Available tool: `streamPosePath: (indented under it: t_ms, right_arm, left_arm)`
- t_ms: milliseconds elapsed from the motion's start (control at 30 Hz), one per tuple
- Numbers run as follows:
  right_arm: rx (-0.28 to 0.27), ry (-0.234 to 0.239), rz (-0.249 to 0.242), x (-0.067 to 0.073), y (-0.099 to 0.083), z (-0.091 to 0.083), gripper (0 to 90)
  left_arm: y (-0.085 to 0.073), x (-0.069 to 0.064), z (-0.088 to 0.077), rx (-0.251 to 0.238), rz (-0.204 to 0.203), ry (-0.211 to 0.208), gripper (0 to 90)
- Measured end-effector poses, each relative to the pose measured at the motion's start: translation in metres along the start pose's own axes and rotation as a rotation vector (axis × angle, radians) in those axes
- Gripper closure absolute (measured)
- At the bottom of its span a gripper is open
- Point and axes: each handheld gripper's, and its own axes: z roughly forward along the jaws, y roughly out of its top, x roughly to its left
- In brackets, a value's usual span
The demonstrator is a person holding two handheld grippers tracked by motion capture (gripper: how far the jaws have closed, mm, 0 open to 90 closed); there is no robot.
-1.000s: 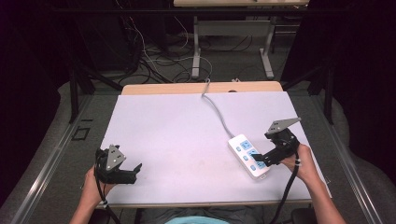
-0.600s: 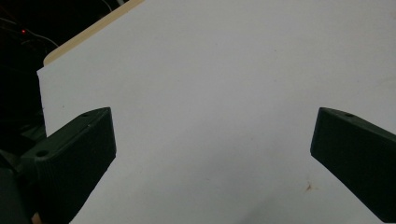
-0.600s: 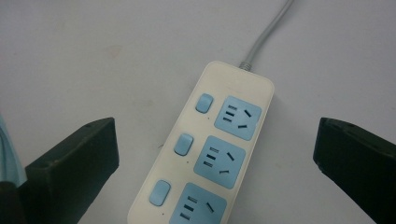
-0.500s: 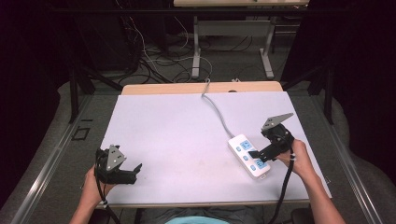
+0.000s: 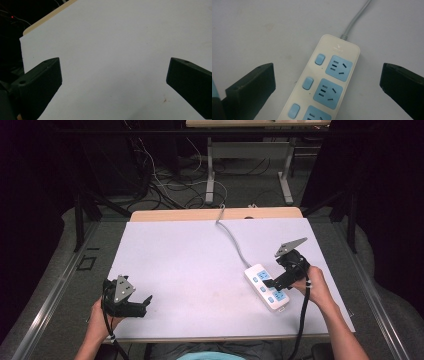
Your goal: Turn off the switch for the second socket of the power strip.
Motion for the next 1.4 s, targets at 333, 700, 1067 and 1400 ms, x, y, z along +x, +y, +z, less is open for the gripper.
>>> streamPosePath:
  t_ms: [333, 700, 1067, 1400]
  right_arm:
    - [0.014, 0.007, -0.009, 0.000, 0.008, 0.005, 0.0]
    - [0.021, 0.018, -0.017, -0.001, 0.015, 0.011, 0.0]
    - [0.045, 0.039, -0.013, -0.003, 0.021, 0.013, 0.0]
    - [0.042, 0.039, -0.020, -0.005, 0.023, 0.020, 0.0]
  left_arm:
    - [0.000, 0.000, 0.000, 0.000, 0.001, 0.001, 0.1]
    - [0.000, 0.000, 0.000, -0.001, 0.002, 0.002, 0.1]
    - [0.000, 0.000, 0.000, 0.000, 0.002, 0.002, 0.1]
    - [0.000, 0.000, 0.000, -0.001, 0.003, 0.001, 0.1]
